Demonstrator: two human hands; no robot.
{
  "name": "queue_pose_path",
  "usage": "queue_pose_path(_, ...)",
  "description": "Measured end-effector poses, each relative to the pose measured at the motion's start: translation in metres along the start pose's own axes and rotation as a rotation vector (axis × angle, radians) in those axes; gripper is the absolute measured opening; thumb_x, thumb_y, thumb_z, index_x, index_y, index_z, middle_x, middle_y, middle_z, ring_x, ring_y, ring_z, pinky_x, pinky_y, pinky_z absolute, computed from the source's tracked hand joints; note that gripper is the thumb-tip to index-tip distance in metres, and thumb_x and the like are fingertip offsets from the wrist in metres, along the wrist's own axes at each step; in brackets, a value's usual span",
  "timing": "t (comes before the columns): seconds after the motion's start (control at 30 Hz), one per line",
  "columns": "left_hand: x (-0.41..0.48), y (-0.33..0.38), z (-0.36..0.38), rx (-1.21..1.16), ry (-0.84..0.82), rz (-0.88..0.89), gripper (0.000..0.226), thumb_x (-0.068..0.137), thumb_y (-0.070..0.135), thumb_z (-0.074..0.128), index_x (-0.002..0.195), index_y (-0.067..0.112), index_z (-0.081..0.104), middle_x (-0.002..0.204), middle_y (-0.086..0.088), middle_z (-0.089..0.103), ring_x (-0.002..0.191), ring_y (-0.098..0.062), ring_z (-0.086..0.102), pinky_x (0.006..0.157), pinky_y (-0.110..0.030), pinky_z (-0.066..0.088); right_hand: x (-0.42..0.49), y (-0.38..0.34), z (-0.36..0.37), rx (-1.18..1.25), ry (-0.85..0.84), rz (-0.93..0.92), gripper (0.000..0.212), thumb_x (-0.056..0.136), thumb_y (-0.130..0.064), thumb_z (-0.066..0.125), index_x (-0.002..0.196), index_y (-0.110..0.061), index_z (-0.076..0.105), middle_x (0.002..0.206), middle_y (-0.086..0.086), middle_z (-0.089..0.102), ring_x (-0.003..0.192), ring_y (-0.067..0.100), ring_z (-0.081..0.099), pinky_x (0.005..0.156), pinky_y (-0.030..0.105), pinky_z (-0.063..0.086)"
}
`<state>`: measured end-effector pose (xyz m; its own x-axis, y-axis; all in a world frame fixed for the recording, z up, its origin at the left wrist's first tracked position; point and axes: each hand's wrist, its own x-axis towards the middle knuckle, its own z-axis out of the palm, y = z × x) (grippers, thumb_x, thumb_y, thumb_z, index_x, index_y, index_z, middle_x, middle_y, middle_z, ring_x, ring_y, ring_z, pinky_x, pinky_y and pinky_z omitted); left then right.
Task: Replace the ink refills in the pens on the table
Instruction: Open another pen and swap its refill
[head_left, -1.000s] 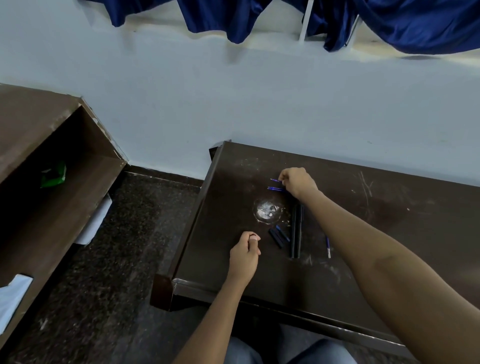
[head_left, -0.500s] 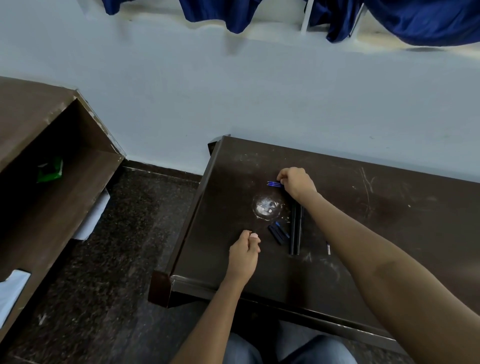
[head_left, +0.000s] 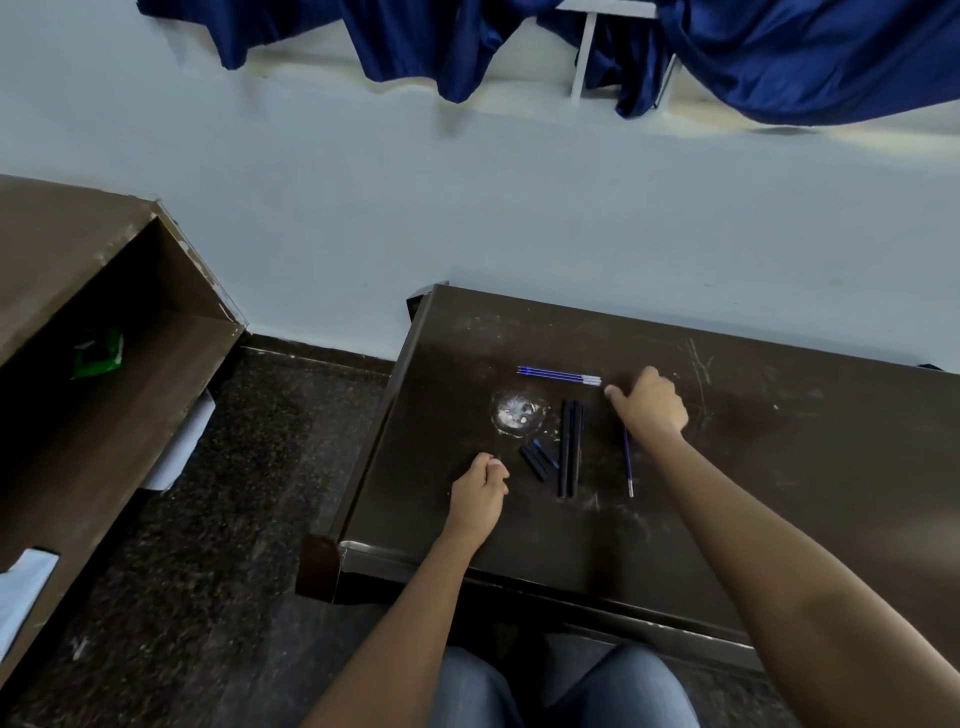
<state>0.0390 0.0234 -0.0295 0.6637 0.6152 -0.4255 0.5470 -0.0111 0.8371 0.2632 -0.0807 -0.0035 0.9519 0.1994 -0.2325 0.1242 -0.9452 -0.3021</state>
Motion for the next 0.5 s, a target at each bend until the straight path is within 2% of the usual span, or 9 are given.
queue_pose_path(0.07, -0.005, 0.004, 0.000, 0.032, -0.015, 0.026, 0.028, 0.102, 0.022, 0.032, 0.091, 0.013, 0.056, 0.073, 0.004, 0.056, 0.067, -0.005, 0.049, 0.060, -0.013, 0.036, -0.010, 0.014, -0.002, -0.045, -0.167, 0.096, 0.056, 0.079, -0.045, 0.071, 0.115, -0.006, 0.054, 0.112, 0.013, 0.064, 0.100, 0.033, 0.065, 0.083, 0.044, 0.055)
queue_pose_path(0.13, -0.011, 0.007, 0.001, 0.048, -0.026, 0.049, 0.030, 0.103, 0.025, 0.030, 0.094, 0.013, 0.056, 0.074, 0.003, 0.057, 0.067, -0.005, 0.049, 0.060, -0.014, 0.036, -0.027, 0.024, 0.002, -0.071, -0.285, 0.108, 0.046, 0.076, -0.036, 0.075, 0.108, -0.006, 0.059, 0.107, 0.012, 0.067, 0.095, 0.031, 0.068, 0.082, 0.043, 0.057)
queue_pose_path(0.27, -0.028, 0.012, 0.001, 0.036, -0.033, 0.092, 0.030, 0.103, 0.027, 0.030, 0.097, 0.015, 0.057, 0.074, 0.004, 0.056, 0.070, -0.010, 0.050, 0.061, -0.017, 0.036, -0.059, 0.033, 0.011, -0.047, -0.270, 0.088, 0.027, 0.085, -0.012, 0.058, 0.109, -0.001, 0.061, 0.109, 0.016, 0.066, 0.099, 0.034, 0.067, 0.084, 0.041, 0.056)
queue_pose_path(0.33, -0.036, 0.015, -0.001, 0.030, -0.033, 0.105, 0.030, 0.103, 0.029, 0.030, 0.098, 0.017, 0.058, 0.075, 0.005, 0.056, 0.072, -0.011, 0.050, 0.063, -0.020, 0.038, -0.069, 0.033, 0.009, -0.019, -0.296, 0.070, 0.024, 0.085, -0.009, 0.054, 0.105, 0.001, 0.061, 0.101, 0.017, 0.065, 0.097, 0.035, 0.067, 0.081, 0.039, 0.056)
queue_pose_path(0.4, -0.042, 0.017, -0.003, 0.020, -0.040, 0.114, 0.031, 0.103, 0.030, 0.030, 0.096, 0.021, 0.058, 0.075, 0.005, 0.057, 0.075, -0.013, 0.052, 0.069, -0.024, 0.041, -0.074, 0.031, 0.004, 0.100, -0.321, 0.025, 0.017, 0.085, -0.012, 0.056, 0.092, 0.002, 0.063, 0.085, 0.016, 0.065, 0.084, 0.030, 0.070, 0.075, 0.033, 0.058)
queue_pose_path(0.43, -0.046, 0.019, -0.005, 0.020, -0.044, 0.120, 0.031, 0.103, 0.031, 0.030, 0.095, 0.022, 0.058, 0.076, 0.005, 0.057, 0.078, -0.013, 0.054, 0.073, -0.027, 0.043, -0.076, 0.027, 0.001, 0.204, -0.316, 0.000, 0.016, 0.086, -0.012, 0.055, 0.080, 0.001, 0.063, 0.076, 0.015, 0.065, 0.069, 0.024, 0.071, 0.067, 0.027, 0.058)
queue_pose_path(0.5, -0.053, 0.023, -0.008, 0.021, -0.041, 0.132, 0.031, 0.103, 0.031, 0.030, 0.094, 0.024, 0.059, 0.076, 0.005, 0.058, 0.082, -0.014, 0.056, 0.082, -0.031, 0.045, -0.087, 0.013, -0.009, 0.544, -0.298, 0.007, 0.022, 0.090, -0.009, 0.052, 0.068, -0.007, 0.053, 0.069, 0.014, 0.062, 0.044, 0.013, 0.063, 0.049, 0.020, 0.055)
